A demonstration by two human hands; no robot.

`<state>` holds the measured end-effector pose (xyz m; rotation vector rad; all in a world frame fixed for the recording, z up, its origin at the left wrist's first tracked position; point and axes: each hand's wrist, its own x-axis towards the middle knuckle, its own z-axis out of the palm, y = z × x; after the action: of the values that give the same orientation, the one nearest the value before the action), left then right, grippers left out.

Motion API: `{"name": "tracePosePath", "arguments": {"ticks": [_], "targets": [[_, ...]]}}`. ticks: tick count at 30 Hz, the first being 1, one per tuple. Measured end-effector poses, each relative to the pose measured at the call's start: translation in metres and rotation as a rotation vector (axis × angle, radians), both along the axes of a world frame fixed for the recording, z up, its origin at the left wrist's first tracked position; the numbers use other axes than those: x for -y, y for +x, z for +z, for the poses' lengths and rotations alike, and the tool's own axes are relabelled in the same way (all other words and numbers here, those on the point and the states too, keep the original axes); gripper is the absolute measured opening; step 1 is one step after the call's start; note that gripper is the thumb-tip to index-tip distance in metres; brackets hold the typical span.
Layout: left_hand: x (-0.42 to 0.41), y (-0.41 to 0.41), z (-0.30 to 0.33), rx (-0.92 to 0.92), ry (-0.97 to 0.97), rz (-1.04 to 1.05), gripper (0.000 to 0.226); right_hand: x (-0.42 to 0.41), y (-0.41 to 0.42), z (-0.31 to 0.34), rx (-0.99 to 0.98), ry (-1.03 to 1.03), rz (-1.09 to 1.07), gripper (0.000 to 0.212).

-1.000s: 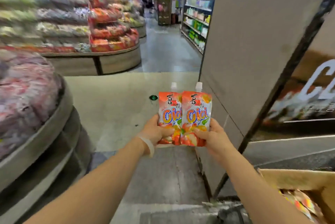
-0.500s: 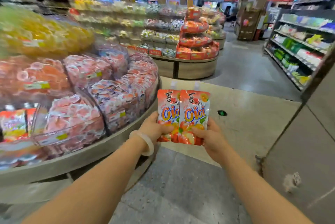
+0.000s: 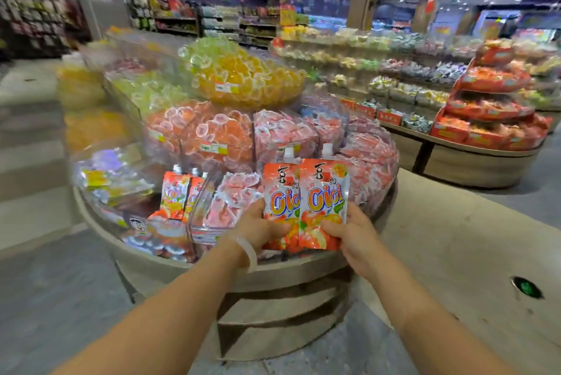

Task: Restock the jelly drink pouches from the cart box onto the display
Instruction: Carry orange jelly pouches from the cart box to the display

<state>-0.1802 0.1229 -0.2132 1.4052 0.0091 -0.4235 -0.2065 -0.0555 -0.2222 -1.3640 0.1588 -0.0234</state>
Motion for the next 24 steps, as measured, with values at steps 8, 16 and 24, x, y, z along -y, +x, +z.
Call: {"name": "tracePosePath", "arguments": {"ticks": [8,16,24], "targets": [[-0.084,0.048,-0.012,0.013,0.037,0.286,0.045,-0.087,0.099,-0.016,-0.003,-0.052,0.25,0.037],[-0.199,0.101,-0.034,-0.019,0.006,0.431,0.049,-0.212,0.17,-0.043,-0.066,-0.026,0.383,0.039],[-0.315,0.195,-0.042,-0.031,0.063,0.4,0.046,-0.325,0.248,-0.056,-0.097,0.009,0.263,0.043]]}}
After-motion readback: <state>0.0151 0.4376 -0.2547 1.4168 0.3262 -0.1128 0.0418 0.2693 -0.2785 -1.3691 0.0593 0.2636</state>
